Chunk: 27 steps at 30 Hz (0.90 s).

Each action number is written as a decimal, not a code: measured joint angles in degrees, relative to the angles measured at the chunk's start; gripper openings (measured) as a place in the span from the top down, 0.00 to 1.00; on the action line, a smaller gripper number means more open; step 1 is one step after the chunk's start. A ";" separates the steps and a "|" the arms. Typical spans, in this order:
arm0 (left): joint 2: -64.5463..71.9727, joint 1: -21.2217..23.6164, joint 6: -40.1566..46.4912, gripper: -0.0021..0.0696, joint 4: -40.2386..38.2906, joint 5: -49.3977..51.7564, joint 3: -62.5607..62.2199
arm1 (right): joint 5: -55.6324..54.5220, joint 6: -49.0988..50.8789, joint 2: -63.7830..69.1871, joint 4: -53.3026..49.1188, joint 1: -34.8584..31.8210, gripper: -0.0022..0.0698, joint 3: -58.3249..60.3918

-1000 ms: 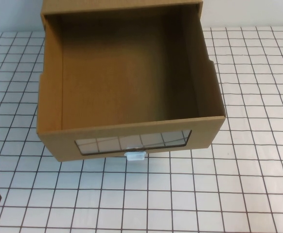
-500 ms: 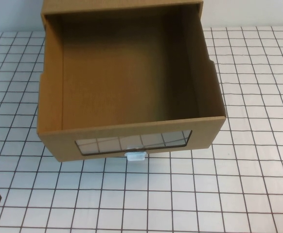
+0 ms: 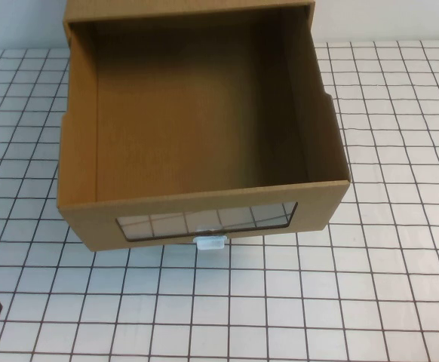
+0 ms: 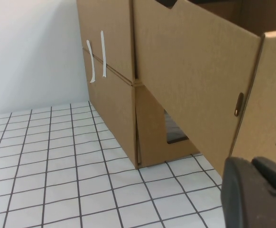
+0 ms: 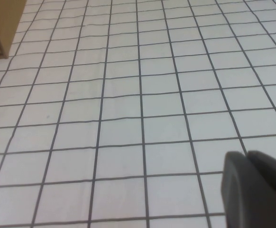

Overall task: Open the shoe box
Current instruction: 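Pull the top drawer of the cardboard box fully open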

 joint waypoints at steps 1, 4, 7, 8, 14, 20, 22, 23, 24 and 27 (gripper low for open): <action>0.00 0.00 0.00 0.97 0.00 0.00 0.00 | 0.00 0.00 0.00 0.00 0.00 0.99 0.00; 0.00 0.00 0.00 0.97 0.00 0.00 0.00 | 0.00 0.00 0.00 0.00 0.00 0.99 0.00; 0.00 0.00 0.00 0.97 0.00 0.00 0.00 | 0.00 0.00 0.00 0.00 0.00 0.99 0.00; 0.00 0.00 0.00 0.97 0.00 0.00 0.00 | 0.00 0.00 0.00 0.00 0.00 0.99 0.00; 0.00 0.00 0.00 0.97 0.94 0.00 0.00 | 0.00 0.00 0.00 0.00 0.00 0.99 0.00; 0.00 2.15 -16.83 0.97 27.66 2.53 0.00 | 0.00 0.00 0.00 0.00 0.00 0.99 0.00; 0.00 4.62 -26.00 0.97 34.58 3.72 0.00 | 0.00 0.00 0.00 0.00 0.00 0.99 0.00; 0.00 5.80 -29.50 0.97 37.09 4.73 0.00 | 0.00 0.00 0.00 0.00 0.00 0.99 0.00; 0.00 6.75 -32.12 0.97 39.07 6.00 0.00 | 0.00 0.00 0.00 0.00 0.00 0.99 0.00; 0.00 7.96 -36.24 0.97 41.18 11.58 0.00 | 0.00 0.00 0.00 0.00 0.00 0.99 0.00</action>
